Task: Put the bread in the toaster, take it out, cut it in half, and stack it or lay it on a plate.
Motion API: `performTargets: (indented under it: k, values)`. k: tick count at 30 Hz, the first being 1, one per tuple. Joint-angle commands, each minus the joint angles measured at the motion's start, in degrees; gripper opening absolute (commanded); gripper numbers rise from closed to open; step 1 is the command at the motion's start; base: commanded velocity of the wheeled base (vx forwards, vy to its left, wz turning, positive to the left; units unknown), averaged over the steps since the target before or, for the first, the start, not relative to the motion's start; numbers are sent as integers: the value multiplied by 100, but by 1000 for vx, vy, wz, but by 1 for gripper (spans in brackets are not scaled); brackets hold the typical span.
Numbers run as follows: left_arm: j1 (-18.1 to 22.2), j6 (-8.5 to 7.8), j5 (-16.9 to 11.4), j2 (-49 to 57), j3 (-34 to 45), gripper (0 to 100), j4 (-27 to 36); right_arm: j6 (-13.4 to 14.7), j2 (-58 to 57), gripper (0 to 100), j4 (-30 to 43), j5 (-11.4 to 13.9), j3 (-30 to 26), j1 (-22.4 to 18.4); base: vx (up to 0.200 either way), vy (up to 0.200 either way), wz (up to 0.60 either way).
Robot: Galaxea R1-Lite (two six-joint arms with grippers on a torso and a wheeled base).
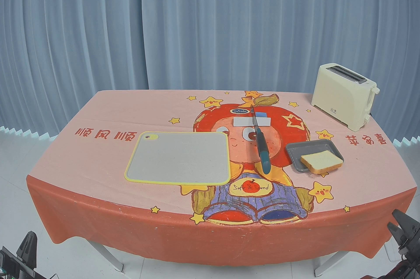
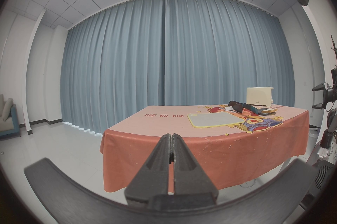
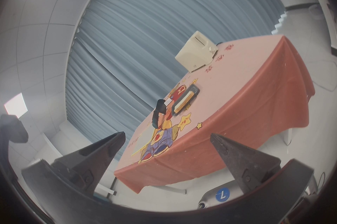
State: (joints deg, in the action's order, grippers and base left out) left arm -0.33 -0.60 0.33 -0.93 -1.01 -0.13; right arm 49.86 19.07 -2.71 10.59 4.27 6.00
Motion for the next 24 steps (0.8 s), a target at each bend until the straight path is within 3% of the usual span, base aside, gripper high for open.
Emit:
performTargets:
  k: [1,4,12,19,24]
  values:
    - [-2,-2,2,5,101,0,-4,226,168,100,-2,4,-49,262,0,0,0]
    - [-2,-2,2,5,101,0,5,411,185,100,-2,4,-49,376,0,0,0]
    - [-2,-2,2,5,101,0,-4,551,519,100,-72,4,-14,437,0,0,0]
    - [-2,-2,2,5,101,0,-4,938,1337,100,-890,4,-163,437,0,0,0]
    - [-2,-2,2,5,101,0,-4,1026,1838,100,-1355,-5,-163,446,0,0,0]
